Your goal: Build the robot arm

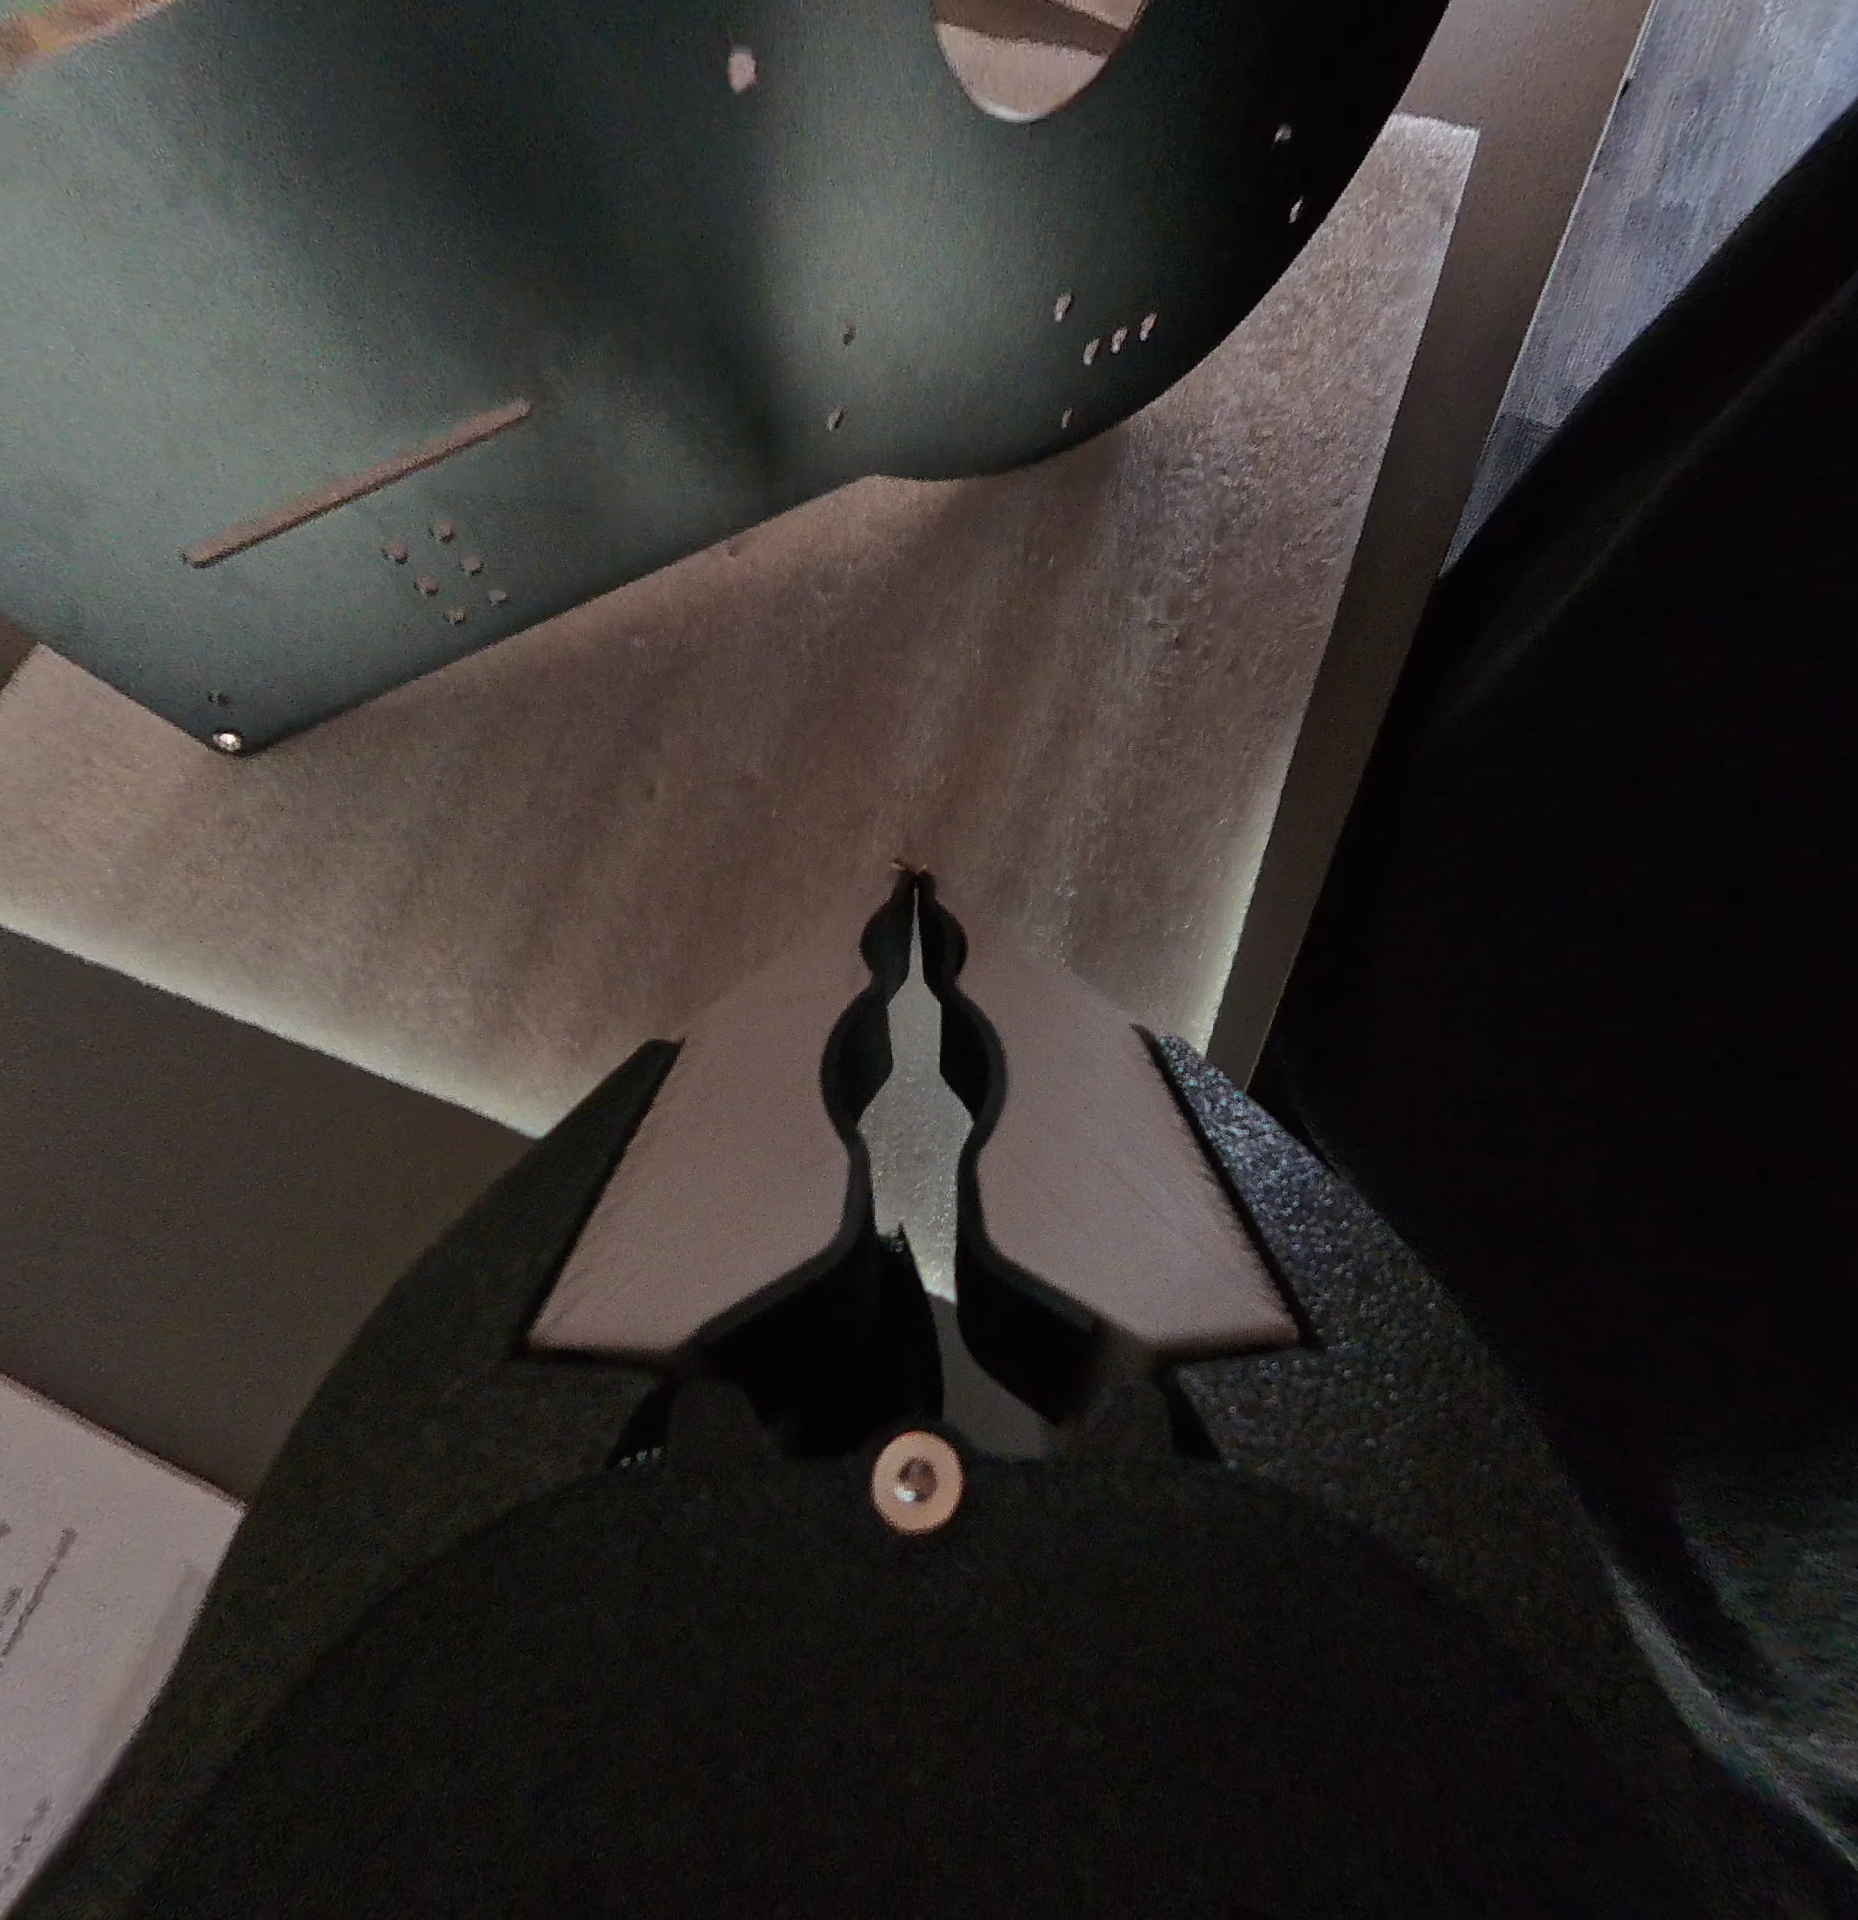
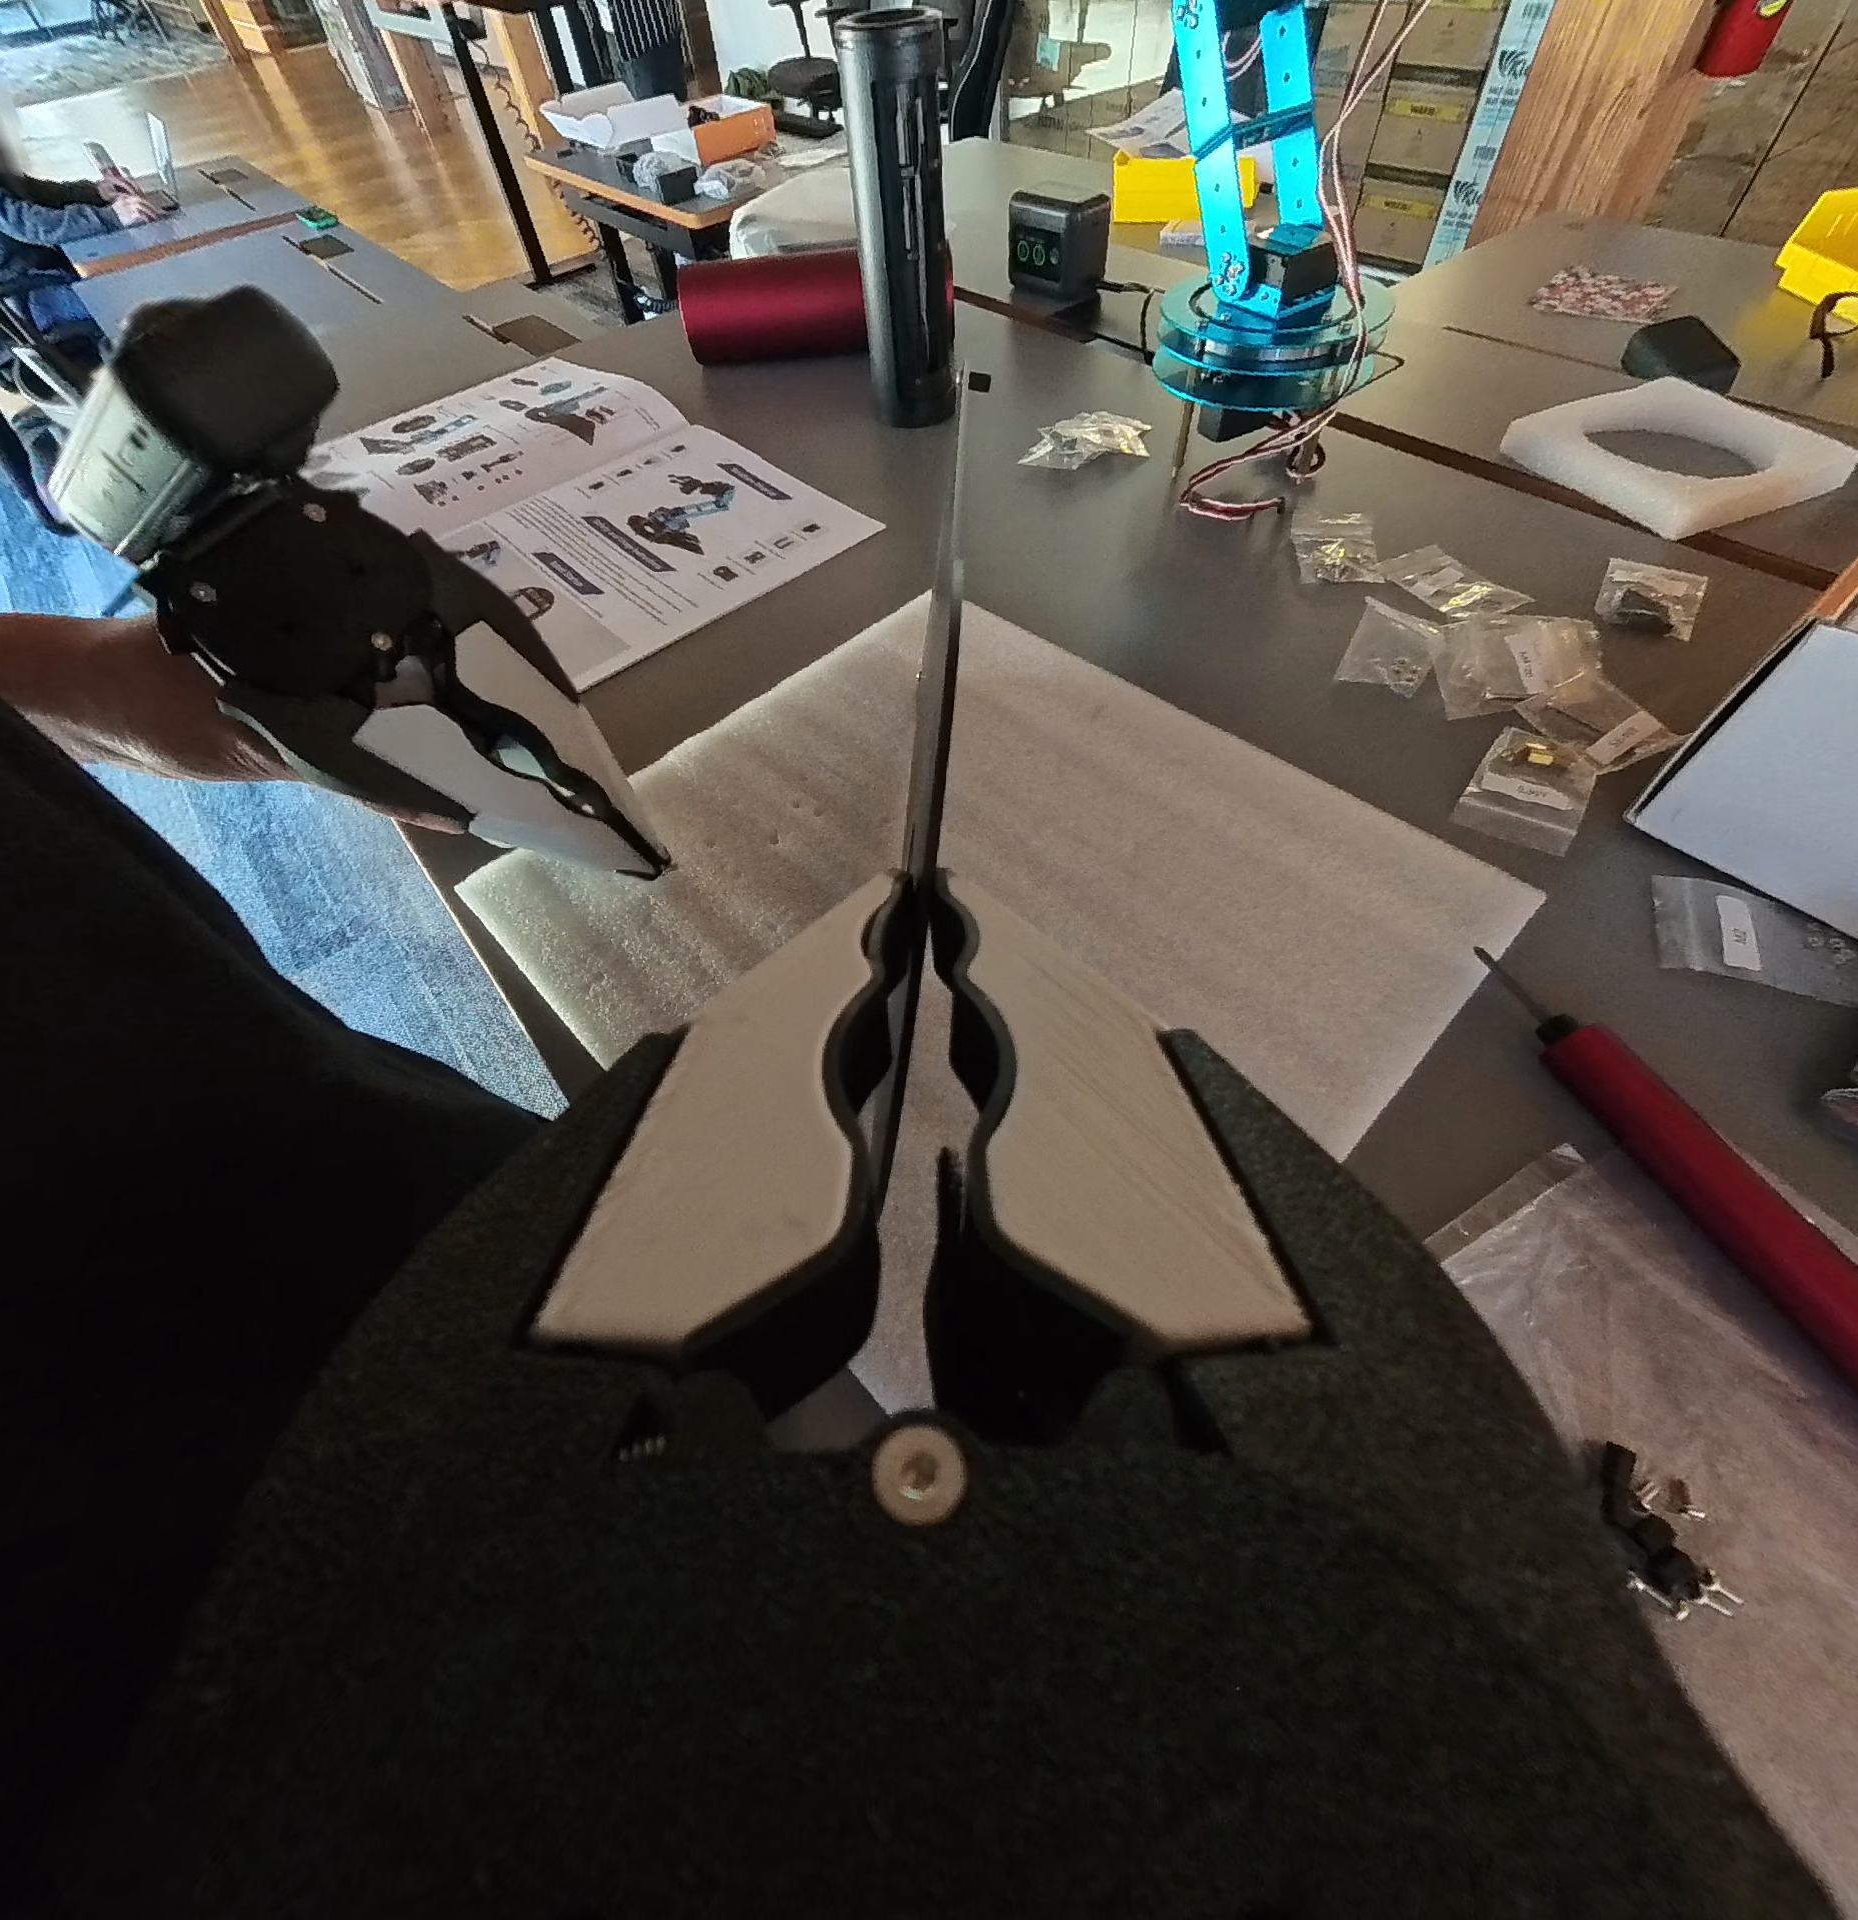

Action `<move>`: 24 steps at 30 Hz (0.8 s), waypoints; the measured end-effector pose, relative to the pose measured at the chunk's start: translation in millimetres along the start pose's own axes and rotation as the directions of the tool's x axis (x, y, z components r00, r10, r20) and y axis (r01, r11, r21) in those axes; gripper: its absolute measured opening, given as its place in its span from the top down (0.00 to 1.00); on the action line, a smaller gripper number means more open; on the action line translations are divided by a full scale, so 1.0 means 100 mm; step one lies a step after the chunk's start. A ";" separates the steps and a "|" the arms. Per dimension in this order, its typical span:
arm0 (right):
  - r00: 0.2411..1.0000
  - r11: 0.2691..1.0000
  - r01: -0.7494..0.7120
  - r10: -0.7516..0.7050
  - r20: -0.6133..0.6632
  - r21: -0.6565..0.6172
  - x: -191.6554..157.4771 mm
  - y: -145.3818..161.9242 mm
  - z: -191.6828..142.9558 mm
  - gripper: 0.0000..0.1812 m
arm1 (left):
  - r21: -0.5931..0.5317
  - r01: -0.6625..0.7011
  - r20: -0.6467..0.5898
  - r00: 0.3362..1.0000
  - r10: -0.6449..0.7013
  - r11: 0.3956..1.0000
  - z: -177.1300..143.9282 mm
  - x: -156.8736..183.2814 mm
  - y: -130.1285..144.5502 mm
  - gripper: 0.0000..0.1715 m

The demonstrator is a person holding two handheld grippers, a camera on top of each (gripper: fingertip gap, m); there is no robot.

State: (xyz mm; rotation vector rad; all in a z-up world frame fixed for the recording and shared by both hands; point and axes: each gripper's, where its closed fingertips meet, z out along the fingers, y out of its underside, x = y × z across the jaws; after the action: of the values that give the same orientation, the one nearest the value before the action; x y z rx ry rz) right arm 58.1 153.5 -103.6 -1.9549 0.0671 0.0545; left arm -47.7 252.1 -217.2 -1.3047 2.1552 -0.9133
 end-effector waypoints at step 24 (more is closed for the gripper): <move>0.999 1.000 0.028 -0.028 -0.020 -0.014 -0.03 0.00 0.00 0.99 | 0.310 -0.292 -0.061 0.943 0.326 0.905 0.00 -0.30 -1.52 1.00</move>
State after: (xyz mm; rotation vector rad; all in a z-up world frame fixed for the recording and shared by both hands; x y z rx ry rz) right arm 55.4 153.9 -103.2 -1.9695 0.0526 0.0163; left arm 55.5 228.8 -104.2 -0.7549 2.1231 -1.1415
